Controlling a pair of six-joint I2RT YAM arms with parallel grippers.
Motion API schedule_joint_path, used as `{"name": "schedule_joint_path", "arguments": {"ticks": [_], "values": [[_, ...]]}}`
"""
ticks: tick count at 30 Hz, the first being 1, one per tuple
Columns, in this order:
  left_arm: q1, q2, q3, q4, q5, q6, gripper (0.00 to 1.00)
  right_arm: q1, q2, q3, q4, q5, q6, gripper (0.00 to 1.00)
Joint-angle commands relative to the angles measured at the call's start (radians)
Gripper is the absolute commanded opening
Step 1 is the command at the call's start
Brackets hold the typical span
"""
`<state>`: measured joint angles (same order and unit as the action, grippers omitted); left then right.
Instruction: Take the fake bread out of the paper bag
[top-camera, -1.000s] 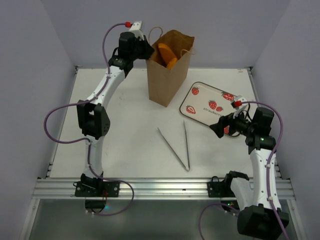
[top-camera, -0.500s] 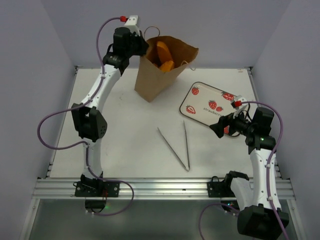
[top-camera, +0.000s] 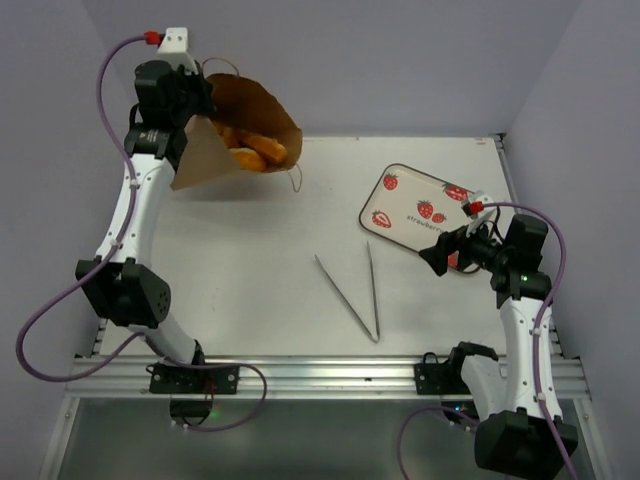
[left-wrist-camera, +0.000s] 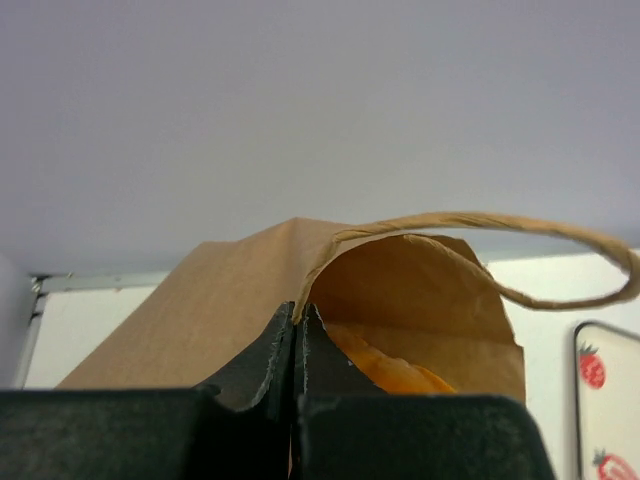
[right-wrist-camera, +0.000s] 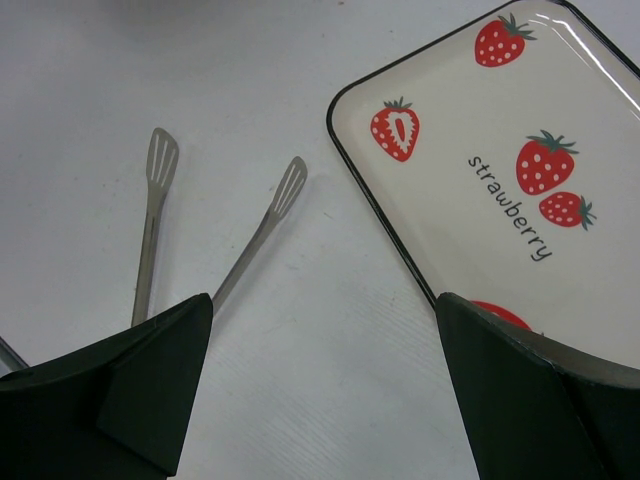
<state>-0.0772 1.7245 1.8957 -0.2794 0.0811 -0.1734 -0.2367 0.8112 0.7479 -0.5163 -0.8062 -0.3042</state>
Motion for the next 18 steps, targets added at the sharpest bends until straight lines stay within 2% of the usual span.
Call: {"name": "schedule_joint_path", "arguments": {"ticks": [1,7,9,18], "values": [[0.002,-0.143,-0.182,0.183,0.031,0.113,0.0,-0.001,-0.001,0.034,0.006,-0.034,0.005,0.99],[0.004,-0.296,-0.571,0.396,0.068,0.169,0.0,-0.001,-0.003,0.033,0.006,-0.034,0.005,0.99],[0.004,-0.319,-0.624,0.416,0.081,0.199,0.0,-0.003,-0.003,0.033,0.006,-0.034,0.005,0.99],[0.004,-0.428,-0.862,0.457,0.166,0.141,0.01,-0.001,-0.001,0.033,0.006,-0.036,0.005,0.99]]}}
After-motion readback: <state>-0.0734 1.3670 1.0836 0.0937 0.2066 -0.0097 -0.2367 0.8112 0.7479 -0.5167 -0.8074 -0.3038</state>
